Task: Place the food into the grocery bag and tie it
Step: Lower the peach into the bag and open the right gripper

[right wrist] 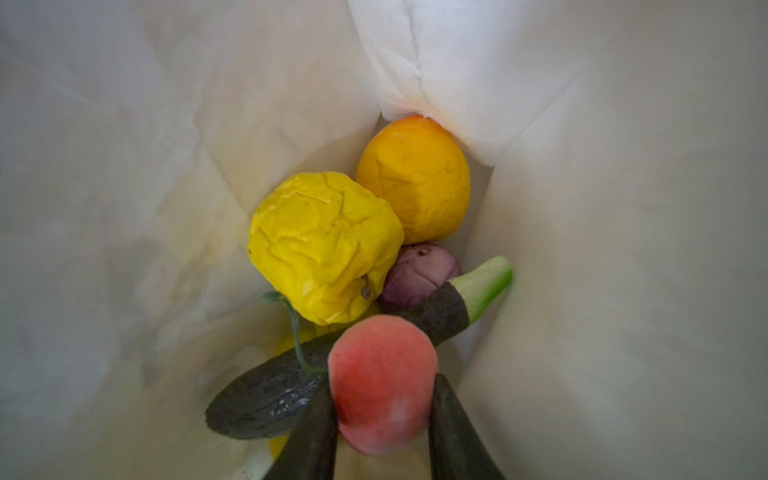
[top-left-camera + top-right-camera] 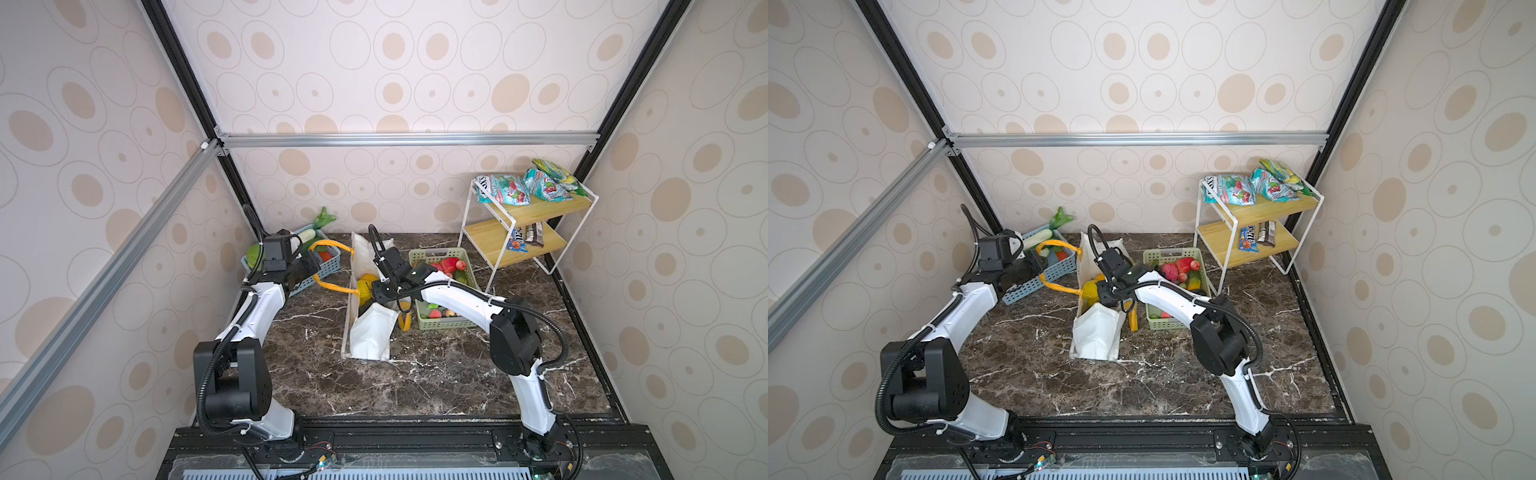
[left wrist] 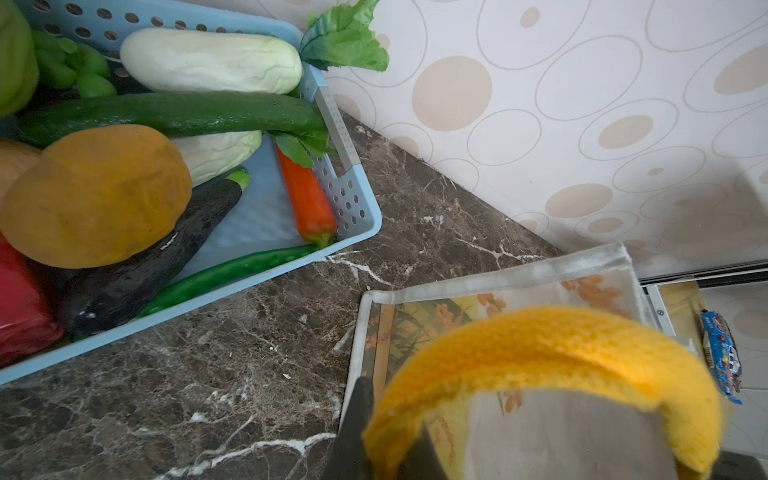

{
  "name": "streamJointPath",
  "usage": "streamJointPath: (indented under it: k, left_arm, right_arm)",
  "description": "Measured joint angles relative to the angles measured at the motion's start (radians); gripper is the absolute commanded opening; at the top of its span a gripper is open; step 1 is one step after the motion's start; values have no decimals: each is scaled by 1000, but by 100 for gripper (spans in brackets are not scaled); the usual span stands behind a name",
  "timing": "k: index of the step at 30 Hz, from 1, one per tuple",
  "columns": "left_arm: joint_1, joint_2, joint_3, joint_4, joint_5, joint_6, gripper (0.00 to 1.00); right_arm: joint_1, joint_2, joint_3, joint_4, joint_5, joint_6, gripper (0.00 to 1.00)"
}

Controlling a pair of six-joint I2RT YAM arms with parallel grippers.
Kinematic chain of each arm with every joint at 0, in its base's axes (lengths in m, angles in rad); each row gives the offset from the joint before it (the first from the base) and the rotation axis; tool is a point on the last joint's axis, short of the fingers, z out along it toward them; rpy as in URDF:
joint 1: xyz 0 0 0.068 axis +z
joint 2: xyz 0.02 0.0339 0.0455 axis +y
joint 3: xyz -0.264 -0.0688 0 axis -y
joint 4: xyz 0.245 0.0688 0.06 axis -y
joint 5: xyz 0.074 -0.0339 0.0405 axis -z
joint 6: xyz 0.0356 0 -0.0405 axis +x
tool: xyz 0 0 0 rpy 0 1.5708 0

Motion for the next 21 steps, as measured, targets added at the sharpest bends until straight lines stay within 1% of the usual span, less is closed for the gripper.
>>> streamJointPath:
  k: [4,9,12,16,21]
  left_arm:
    - [0,0,1,0,2,0,3]
    - [0,0,1,0,2,0,3]
    - [0,0,1,0,2,0,3]
    - [-1,0,1,0,2,0,4]
    - [-3,0,1,0,2,1,4]
  right_arm:
    - [0,33,12,-7,-11,0,39]
    - [0,44,28,-14,-17,1,49]
    - [-1,45,30,-30,-19,1,53]
    - [-4,45,30,-51,-19,1,56]
    - [-11,35,27,-62,-18,1,58]
